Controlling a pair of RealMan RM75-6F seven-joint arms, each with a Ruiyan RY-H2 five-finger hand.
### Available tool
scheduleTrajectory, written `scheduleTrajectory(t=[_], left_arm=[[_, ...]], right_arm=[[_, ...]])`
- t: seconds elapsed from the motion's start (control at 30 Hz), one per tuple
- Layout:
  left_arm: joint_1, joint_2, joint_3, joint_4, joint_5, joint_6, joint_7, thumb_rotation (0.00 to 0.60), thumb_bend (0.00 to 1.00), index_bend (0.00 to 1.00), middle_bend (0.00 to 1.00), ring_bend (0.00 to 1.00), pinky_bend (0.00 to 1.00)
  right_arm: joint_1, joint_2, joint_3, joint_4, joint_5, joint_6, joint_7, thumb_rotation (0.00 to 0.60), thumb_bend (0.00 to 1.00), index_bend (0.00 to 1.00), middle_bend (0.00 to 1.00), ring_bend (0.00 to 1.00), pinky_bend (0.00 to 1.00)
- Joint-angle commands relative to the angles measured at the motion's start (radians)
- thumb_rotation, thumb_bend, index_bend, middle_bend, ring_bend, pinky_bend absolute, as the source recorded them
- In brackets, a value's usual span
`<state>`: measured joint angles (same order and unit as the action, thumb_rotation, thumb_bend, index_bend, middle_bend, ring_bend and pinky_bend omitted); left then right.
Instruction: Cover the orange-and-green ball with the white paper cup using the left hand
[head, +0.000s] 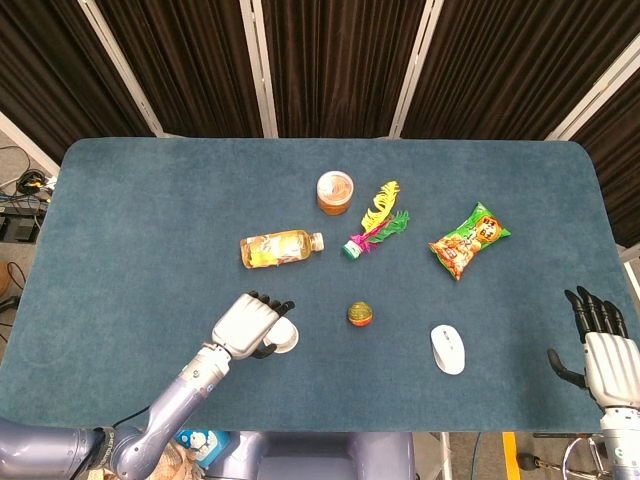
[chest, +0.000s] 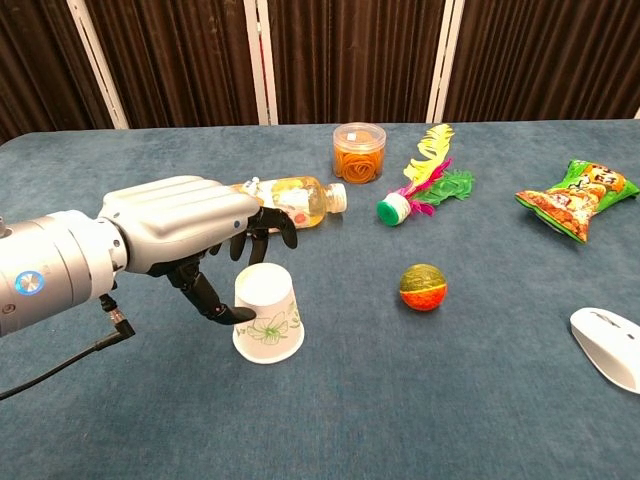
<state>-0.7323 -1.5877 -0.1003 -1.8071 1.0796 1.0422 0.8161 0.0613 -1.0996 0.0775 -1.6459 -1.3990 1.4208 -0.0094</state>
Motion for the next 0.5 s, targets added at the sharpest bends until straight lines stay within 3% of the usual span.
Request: scheduleTrajectory(t=[0.03,0.3,0.5], left_arm=[[-0.004,-0.002,-0.001,-0.001,0.006,0.004,-0.006,0.600,0.25,0.23,0.42,0.38,0.42],[-0.033,-0.030,-0.053,0.005,0.058,0.025,-0.069,0.600,0.25,0.23,0.42,0.38,0.42],[-0.089,-0.081,-0.128,0.045,0.057,0.020,-0.087,0.600,0.25,0.23,0.42,0.38,0.42]], right_arm=[[0.000,0.000,0.000,0.000,0.000,0.000,0.000,0.600,0.35,0.00,0.00,0.00,0.03],[0.001,0.000,0.002,0.002,0.005,-0.004,0.005,0.600,0.35,0.00,0.00,0.00,0.03],[0.005,0.001,0.004,0.003,0.014,-0.015,0.011,0.600,0.35,0.00,0.00,0.00,0.03]])
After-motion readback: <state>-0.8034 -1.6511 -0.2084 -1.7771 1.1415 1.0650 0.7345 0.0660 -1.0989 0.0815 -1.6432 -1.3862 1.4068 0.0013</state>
